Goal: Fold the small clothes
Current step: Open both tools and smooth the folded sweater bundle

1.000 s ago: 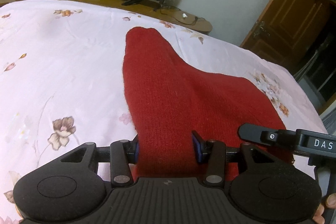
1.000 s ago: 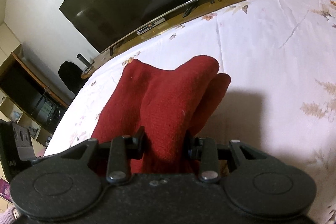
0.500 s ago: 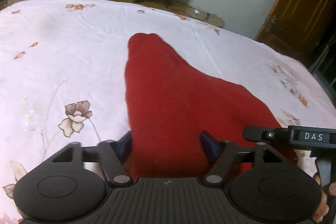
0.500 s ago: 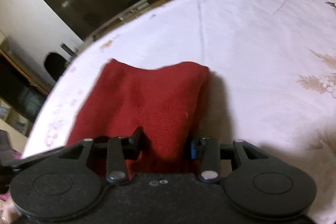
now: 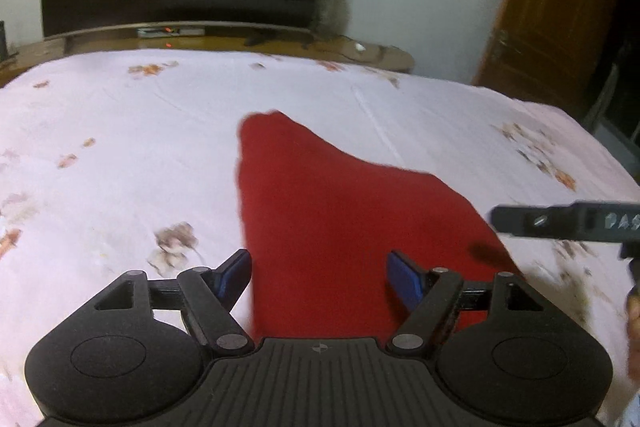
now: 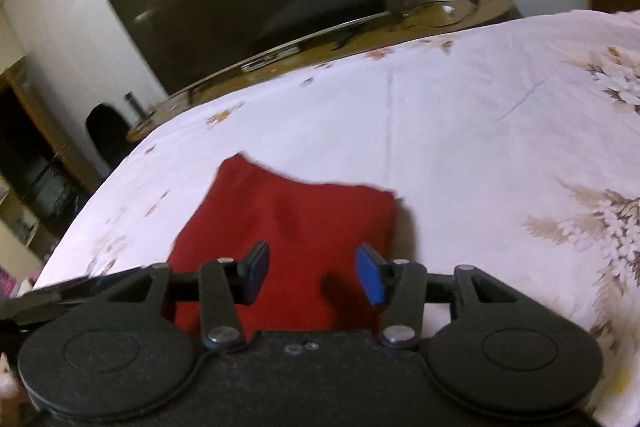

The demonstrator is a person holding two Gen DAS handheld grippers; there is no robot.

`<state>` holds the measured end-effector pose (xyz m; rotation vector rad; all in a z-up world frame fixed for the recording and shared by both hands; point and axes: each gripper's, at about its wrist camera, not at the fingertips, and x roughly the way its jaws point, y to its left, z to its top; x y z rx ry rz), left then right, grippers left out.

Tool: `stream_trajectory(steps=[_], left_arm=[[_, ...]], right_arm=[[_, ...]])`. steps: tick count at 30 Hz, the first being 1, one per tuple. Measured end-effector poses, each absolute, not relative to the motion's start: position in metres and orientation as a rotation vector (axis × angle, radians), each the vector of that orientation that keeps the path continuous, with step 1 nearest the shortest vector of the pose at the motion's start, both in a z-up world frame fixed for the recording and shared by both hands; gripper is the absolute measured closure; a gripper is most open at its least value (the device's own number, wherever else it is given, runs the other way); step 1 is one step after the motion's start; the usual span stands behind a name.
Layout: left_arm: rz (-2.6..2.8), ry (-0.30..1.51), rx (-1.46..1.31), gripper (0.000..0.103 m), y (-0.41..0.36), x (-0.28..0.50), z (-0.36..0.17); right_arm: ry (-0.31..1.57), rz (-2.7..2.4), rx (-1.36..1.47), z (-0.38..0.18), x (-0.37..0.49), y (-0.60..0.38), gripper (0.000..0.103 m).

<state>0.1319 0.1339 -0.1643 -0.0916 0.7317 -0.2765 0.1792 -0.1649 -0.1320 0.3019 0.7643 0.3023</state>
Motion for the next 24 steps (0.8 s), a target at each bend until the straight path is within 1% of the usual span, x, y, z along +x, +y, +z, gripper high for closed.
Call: stream_trajectory(steps=[4,9,18,24], left_arm=[[-0.238,0.728,-0.016,0.029,0.124,0.126,-0.174],[-0.201,0.794,-0.061,0.029,0.128,0.135,-0.190],[-0.198,0.770,-0.049,0.029,0.128,0.108,-0.176],[-0.202,0.792,-0.001,0.029,0.121,0.094,-0.184]], right_arm=[[0.806,0.310,0.273,-0.148,0.169,-0.148,0.055],[0.863,0.244,0.213,-0.178,0.177,-0.141,0.057],[0.809,0.243,0.217,-0.154,0.150,-0.138,0.055],[0.844,0.213,0.190,-0.166,0.132,-0.129,0.055]])
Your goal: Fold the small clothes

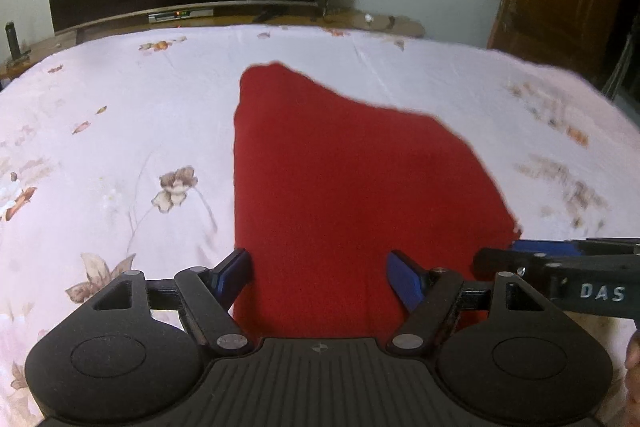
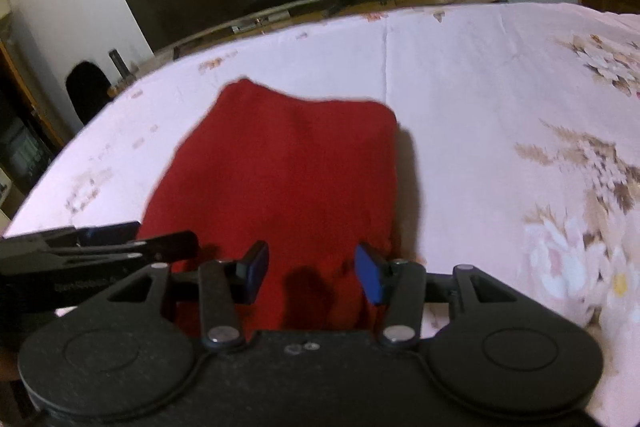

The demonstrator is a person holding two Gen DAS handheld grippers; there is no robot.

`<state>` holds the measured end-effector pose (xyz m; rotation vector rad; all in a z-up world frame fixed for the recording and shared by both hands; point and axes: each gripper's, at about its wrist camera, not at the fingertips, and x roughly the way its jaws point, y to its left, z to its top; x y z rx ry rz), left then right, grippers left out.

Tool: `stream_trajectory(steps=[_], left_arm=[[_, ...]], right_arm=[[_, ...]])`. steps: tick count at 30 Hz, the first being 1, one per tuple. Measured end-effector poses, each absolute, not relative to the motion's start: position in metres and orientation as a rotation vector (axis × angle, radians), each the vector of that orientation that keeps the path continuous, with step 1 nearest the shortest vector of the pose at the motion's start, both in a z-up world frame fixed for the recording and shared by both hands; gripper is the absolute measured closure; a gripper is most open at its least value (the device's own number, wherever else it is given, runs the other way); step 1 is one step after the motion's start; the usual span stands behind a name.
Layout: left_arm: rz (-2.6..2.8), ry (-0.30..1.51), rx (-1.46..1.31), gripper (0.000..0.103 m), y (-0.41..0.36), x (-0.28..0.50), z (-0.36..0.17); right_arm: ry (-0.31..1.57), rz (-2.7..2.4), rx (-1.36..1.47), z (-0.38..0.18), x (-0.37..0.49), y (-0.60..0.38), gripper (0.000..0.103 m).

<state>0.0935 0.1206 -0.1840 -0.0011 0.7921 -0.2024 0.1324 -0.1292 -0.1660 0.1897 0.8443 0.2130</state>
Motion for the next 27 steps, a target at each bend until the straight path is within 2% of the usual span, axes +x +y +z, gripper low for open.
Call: stream_trajectory(steps=[3,10,12,13,14,19,27], left_arm=[[-0.204,0.798,0.010,0.029,0.120,0.090,-0.182],[-0.209,0.802,-0.005,0.029,0.127,0.073,-0.160],[-0.205,0.808,-0.005,0.018,0.127,0.068,-0.154],[-0.202,0.806,-0.006,0.004,0.128,0.064,-0.151],[-0.197,0.790,-0.005,0.000,0.128,0.059,-0.146],[-0.210,0.741,0.049,0.000,0.121,0.037,-0.124],[-0.150,0.735,0.068,0.000,0.115,0.013,-0.088]], right_arm=[[0.883,0.182,0.209,-0.178,0.131,-0.130,0.055],[0.816,0.166,0.247,-0.155,0.111,-0.134,0.052],[0.810,0.167,0.263,-0.150,0.105,-0.133,0.050],[0.804,0.165,0.270,-0.147,0.102,-0.132,0.048],[0.797,0.162,0.271,-0.144,0.099,-0.132,0.042],[0.744,0.141,0.257,-0.124,0.075,-0.130,0.040],[0.685,0.116,0.272,-0.087,0.039,-0.137,0.026]])
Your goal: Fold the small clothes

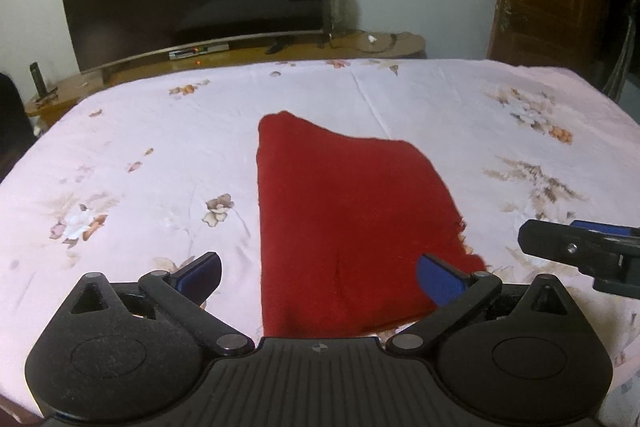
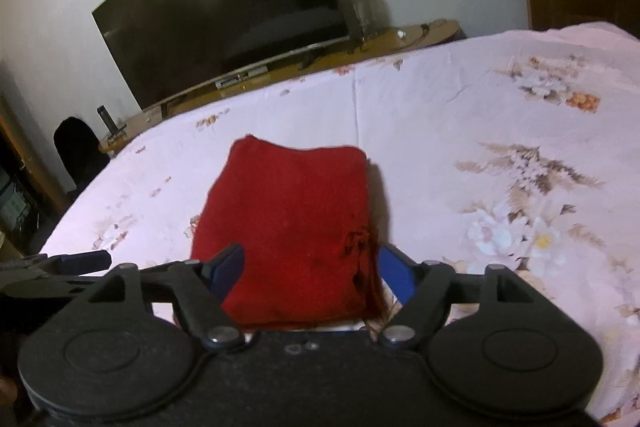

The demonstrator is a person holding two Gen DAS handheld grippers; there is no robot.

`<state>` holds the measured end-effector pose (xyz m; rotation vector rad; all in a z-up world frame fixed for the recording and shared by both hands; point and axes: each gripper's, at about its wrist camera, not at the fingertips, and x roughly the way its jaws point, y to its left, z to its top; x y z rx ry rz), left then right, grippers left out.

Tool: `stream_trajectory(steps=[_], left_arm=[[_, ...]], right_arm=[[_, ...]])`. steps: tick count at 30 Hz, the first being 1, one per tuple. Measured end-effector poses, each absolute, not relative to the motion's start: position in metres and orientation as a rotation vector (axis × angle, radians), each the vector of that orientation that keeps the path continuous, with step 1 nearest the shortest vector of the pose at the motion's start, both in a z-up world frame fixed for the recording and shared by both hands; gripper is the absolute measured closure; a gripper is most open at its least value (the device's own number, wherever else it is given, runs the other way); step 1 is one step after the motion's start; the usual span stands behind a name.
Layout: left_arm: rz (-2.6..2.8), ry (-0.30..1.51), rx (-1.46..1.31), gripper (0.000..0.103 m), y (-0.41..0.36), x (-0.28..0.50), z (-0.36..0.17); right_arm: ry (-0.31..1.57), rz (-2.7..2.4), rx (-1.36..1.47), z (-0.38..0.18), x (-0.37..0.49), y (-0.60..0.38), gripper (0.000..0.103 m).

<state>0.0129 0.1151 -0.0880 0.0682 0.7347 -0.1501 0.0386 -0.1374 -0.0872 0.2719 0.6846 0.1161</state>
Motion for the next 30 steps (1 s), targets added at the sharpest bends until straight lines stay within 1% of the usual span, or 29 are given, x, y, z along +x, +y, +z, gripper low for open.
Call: stream_trajectory(steps=[2,4,8,11,15,22,30], left_arm=[[-0.145,0.721,0.042,0.000,0.118,0.007,-0.079],[-0.118,0.704,0.034,0.000,0.119,0.002,-0.072],[-0.080,0.679,0.039,0.000,0.116,-0.010,-0.060],[-0.065,0.669,0.025,0.000,0.113,-0.021,-0.049],[-0.061,0.670,0.016,0.000,0.106,-0.040,-0.041],[-0.036,0.676,0.011,0.000,0.095,-0.079,-0.040],[-0.030,0.666,0.004,0.000,0.086,-0.102,-0.038]], right_arm=[[0.665,0.122,0.261,-0.077,0.032,-0.138,0.023],[0.649,0.126,0.253,-0.068,0.027,-0.138,0.022],[0.624,0.134,0.248,-0.056,0.021,-0.141,0.016],[0.613,0.124,0.220,-0.050,0.015,-0.142,0.016],[0.596,0.110,0.196,-0.044,-0.003,-0.147,0.011],[0.605,0.125,0.208,-0.039,-0.029,-0.157,0.009],[0.592,0.114,0.199,-0.036,-0.049,-0.161,0.007]])
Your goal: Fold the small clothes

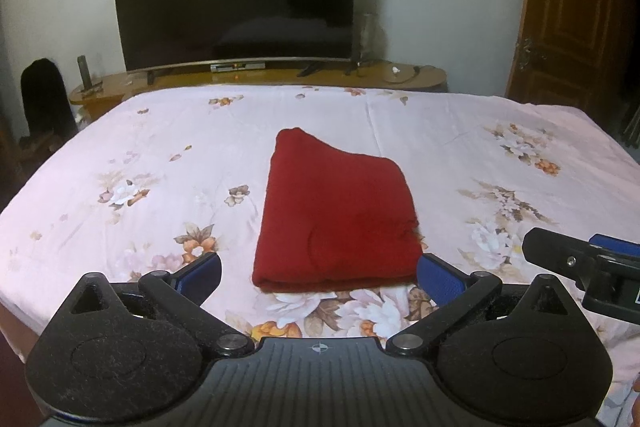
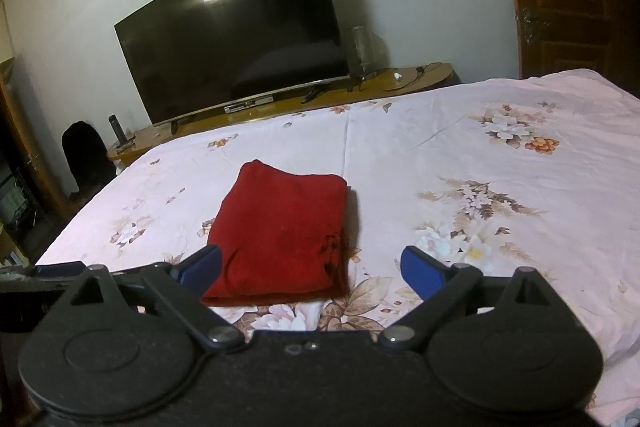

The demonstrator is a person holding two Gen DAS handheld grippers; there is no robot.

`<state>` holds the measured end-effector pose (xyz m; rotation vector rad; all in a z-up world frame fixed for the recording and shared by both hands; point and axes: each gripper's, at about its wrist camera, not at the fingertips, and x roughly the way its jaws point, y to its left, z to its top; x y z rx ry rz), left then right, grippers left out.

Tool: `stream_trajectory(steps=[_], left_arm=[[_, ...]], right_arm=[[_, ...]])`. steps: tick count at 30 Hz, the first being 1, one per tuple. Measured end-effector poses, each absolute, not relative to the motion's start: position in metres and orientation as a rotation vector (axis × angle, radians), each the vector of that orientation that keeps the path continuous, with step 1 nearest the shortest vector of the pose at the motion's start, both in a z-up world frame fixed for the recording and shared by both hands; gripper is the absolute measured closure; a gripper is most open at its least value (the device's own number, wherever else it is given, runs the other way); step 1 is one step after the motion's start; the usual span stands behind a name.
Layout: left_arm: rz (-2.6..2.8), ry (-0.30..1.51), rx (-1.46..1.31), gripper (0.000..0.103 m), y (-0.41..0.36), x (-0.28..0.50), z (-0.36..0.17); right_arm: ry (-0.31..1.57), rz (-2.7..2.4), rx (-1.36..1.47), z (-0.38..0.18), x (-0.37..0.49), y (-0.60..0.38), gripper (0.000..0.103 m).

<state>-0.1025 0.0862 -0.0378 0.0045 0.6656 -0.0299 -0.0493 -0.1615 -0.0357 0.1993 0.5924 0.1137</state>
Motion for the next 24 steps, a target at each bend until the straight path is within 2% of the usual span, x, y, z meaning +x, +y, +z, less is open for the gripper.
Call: stream_trajectory(steps=[24], left_arm=[[-0.040,0.657,0.022,0.000,0.075,-0.099,-0.034]], right_arm=[[0.581,0.094,0.214,-0.034,-0.055,-0.163,0.005]])
